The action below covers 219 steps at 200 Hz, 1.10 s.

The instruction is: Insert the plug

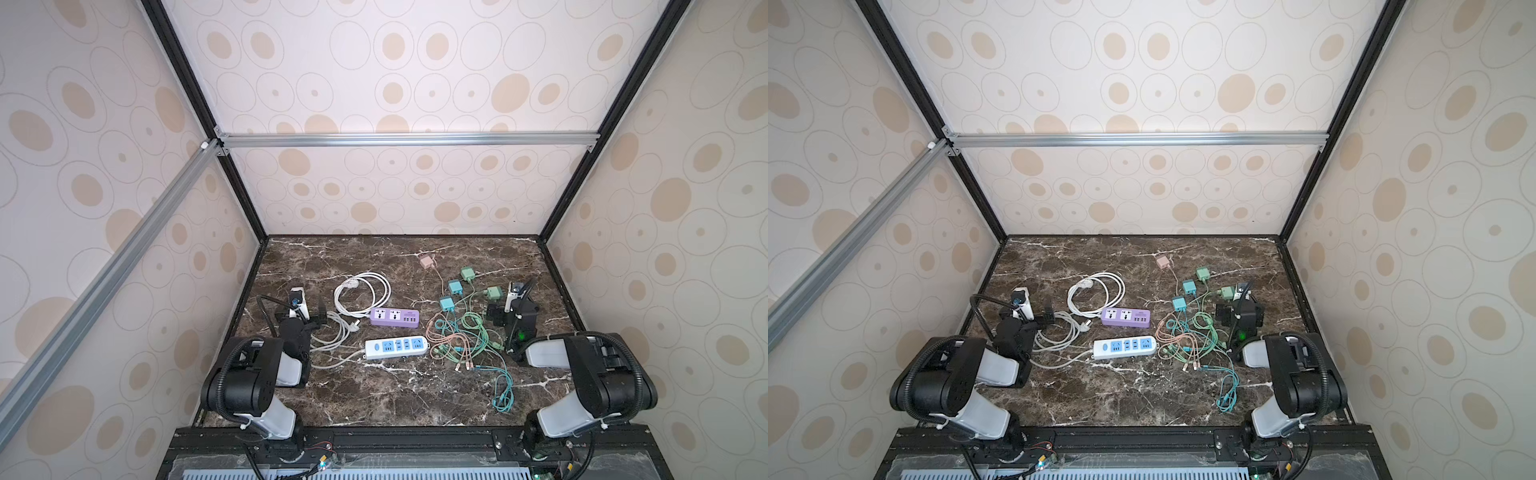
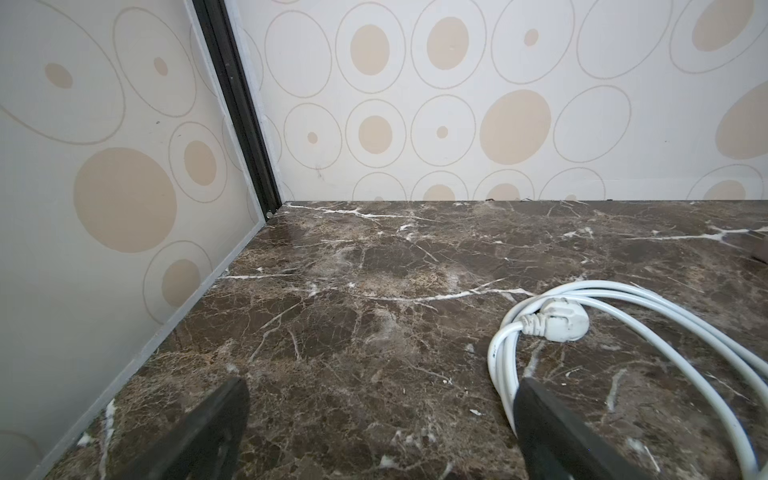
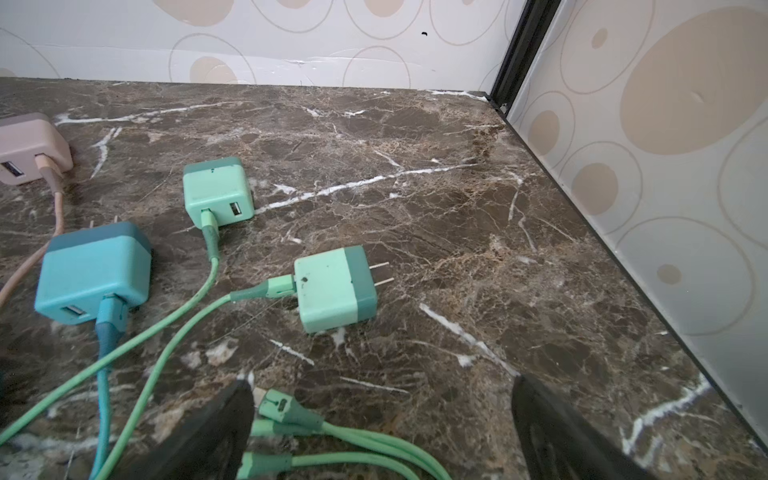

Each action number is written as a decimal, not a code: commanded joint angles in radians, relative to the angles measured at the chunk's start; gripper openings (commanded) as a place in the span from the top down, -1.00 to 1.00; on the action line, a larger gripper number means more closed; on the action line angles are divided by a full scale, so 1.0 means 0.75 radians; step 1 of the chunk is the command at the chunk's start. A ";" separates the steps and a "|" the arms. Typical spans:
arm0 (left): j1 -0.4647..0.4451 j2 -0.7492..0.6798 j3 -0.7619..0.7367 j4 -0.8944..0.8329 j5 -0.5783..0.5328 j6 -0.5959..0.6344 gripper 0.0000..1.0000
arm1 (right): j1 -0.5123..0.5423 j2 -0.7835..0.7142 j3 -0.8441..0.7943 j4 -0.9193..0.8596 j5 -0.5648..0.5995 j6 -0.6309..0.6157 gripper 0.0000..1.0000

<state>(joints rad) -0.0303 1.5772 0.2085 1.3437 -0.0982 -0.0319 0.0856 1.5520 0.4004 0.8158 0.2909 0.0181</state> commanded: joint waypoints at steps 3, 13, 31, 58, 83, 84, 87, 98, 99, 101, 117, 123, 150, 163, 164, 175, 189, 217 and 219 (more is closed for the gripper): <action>0.000 0.002 0.029 0.002 0.008 0.029 -0.98 | -0.003 -0.013 0.008 0.025 0.008 0.006 -0.99; 0.000 0.001 0.029 0.002 0.008 0.028 -0.98 | -0.002 -0.013 0.006 0.025 0.007 0.007 -0.99; 0.000 0.002 0.029 0.002 0.008 0.028 -0.98 | -0.002 -0.014 0.007 0.024 0.009 0.007 -0.99; 0.000 0.004 0.031 -0.002 0.010 0.026 -0.98 | -0.002 -0.012 0.006 0.026 0.008 0.005 -1.00; 0.000 0.004 0.031 -0.002 0.009 0.027 -0.98 | -0.003 -0.012 0.008 0.025 0.008 0.007 -0.99; 0.000 0.004 0.031 -0.002 0.010 0.026 -0.98 | -0.003 -0.011 0.008 0.025 0.008 0.007 -0.99; 0.000 0.004 0.030 0.000 0.010 0.026 -0.98 | -0.003 -0.013 0.009 0.025 0.009 0.007 -0.99; 0.000 0.004 0.031 0.000 0.010 0.026 -0.98 | -0.003 -0.012 0.008 0.026 0.009 0.007 -1.00; 0.000 0.004 0.031 0.000 0.009 0.027 -0.98 | -0.002 -0.013 0.008 0.027 0.009 0.007 -1.00; 0.000 0.004 0.031 -0.002 0.009 0.028 -0.98 | -0.003 -0.012 0.009 0.024 0.008 0.007 -1.00; 0.000 0.004 0.031 0.000 0.009 0.029 -0.98 | -0.002 -0.012 0.008 0.026 0.009 0.007 -0.99; 0.000 0.004 0.031 -0.001 0.008 0.028 -0.98 | -0.003 -0.012 0.008 0.025 0.008 0.006 -0.99; 0.000 0.004 0.031 -0.001 0.008 0.028 -0.98 | -0.002 -0.011 0.007 0.026 0.008 0.006 -0.99; -0.001 0.004 0.030 0.000 0.008 0.028 -0.99 | -0.002 -0.013 0.006 0.025 0.007 0.007 -0.99; -0.002 0.004 0.030 0.000 0.008 0.028 -0.98 | -0.003 -0.013 0.006 0.025 0.008 0.007 -0.99; -0.001 0.004 0.032 0.000 0.008 0.027 -0.98 | -0.003 -0.012 0.007 0.026 0.007 0.006 -0.99; -0.001 0.004 0.029 0.000 0.008 0.028 -0.98 | -0.003 -0.014 0.006 0.027 0.009 0.007 -0.99; 0.000 -0.002 0.011 0.033 -0.017 0.023 -0.98 | -0.001 -0.027 0.006 0.030 0.008 -0.002 -0.99; 0.000 -0.004 0.008 0.037 -0.019 0.023 -0.98 | -0.001 -0.029 0.007 0.024 0.008 -0.002 -0.99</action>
<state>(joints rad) -0.0303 1.5772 0.2085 1.3437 -0.0990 -0.0319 0.0856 1.5520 0.4004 0.8158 0.2909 0.0181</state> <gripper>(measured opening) 0.990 0.996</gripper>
